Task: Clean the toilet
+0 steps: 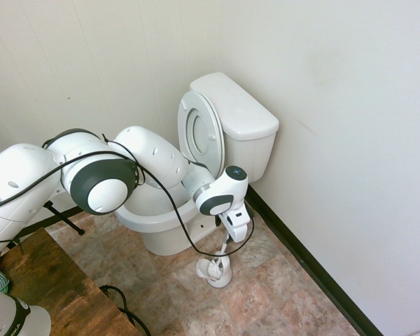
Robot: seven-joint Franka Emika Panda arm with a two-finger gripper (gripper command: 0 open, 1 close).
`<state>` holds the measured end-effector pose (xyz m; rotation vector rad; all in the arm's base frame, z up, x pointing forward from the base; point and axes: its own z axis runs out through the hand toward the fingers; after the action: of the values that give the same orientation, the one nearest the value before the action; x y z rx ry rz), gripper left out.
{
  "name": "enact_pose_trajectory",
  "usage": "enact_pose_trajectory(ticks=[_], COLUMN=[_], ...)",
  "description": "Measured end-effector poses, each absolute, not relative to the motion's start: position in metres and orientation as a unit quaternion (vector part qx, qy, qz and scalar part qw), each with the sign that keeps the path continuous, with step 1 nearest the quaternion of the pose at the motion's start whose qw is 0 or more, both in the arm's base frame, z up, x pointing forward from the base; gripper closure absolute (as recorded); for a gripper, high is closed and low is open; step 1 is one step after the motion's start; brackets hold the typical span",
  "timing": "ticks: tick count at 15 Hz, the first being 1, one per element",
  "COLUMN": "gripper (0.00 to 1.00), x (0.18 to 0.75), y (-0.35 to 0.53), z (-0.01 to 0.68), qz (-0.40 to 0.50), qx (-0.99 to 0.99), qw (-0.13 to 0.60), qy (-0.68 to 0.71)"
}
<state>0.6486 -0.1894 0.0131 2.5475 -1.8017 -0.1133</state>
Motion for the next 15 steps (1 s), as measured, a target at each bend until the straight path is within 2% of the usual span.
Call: enact_pose_trajectory(ticks=[3, 4, 15], gripper=[0.0, 1.0, 1.0], x=[0.659, 0.659, 0.668], y=[-0.191, -0.191, -0.191], z=[0.004, 0.003, -0.013], qz=[-0.039, -0.041, -0.039], qx=[0.815, 0.814, 0.815], qw=[0.007, 0.007, 0.005], qy=[-0.579, -0.579, -0.578])
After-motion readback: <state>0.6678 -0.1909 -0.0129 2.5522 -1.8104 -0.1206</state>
